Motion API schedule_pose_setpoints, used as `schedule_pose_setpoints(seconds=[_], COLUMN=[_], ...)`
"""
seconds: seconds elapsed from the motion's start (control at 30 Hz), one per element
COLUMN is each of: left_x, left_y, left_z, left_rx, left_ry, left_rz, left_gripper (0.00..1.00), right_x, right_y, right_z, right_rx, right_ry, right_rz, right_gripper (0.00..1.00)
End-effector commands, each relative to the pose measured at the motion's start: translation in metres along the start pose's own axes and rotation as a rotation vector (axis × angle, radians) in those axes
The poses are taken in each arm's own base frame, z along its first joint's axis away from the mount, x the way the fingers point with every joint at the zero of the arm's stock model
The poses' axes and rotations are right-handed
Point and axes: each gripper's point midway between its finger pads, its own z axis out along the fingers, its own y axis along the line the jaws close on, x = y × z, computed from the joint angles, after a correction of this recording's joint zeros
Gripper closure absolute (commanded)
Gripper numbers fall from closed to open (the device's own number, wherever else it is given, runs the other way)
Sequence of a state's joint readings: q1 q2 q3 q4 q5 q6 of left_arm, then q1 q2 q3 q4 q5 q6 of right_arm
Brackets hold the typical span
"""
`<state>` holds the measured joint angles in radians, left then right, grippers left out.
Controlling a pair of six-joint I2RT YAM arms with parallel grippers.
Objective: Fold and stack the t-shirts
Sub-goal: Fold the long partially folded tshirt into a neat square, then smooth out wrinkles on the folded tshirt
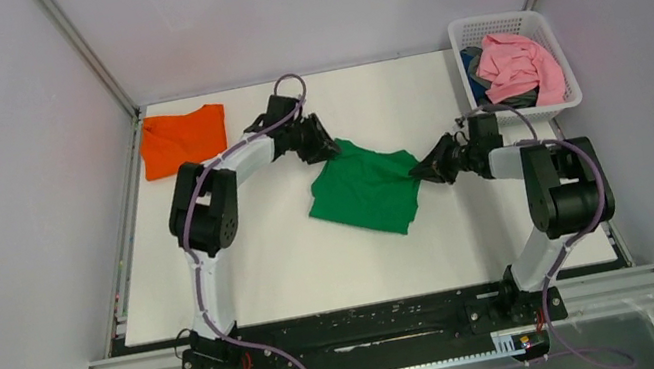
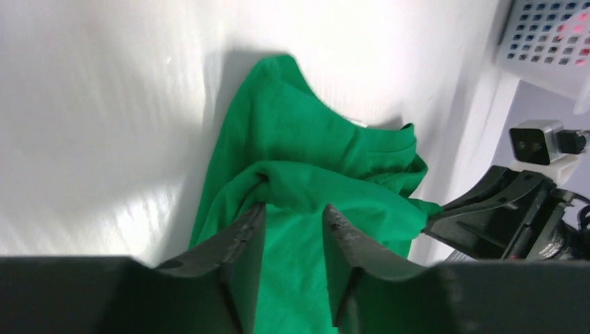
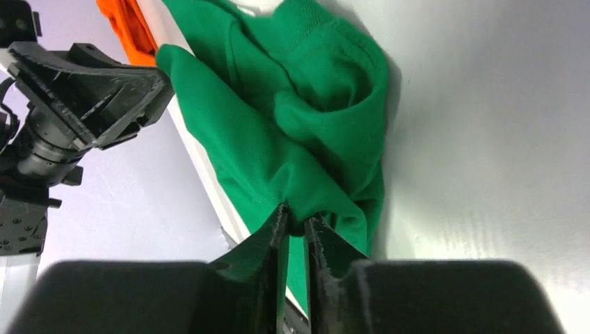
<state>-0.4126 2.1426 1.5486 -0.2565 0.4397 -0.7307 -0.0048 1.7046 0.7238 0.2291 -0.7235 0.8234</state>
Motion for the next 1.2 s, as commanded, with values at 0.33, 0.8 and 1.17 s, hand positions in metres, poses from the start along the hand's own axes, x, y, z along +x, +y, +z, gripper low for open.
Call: schedule_pose_setpoints(seconds=[0.33,0.8,1.17], left_x=[-0.013,-0.004,0.005], left_y=[-0.092,-0.073,0.011], left_z=[-0.059,0.022,0.013], left_rx=[0.204,0.183,-0.166], left_ry=[-0.093,0.01,-0.054], left_rz=[0.148,0.008,-0.045], left_gripper=[0.01,0.01,0.01], right_x=[-0.024,-0.009,-0.003], right_y=[0.049,0.046,-0.02], right_z=[-0.056,0.02,0.06], right_rx=[0.036,0.117,0.269], right_ry=[-0.224,-0.113,-0.014], right_rz=[-0.219,-0.208,-0.11], right_gripper=[0.01,0.0,0.01])
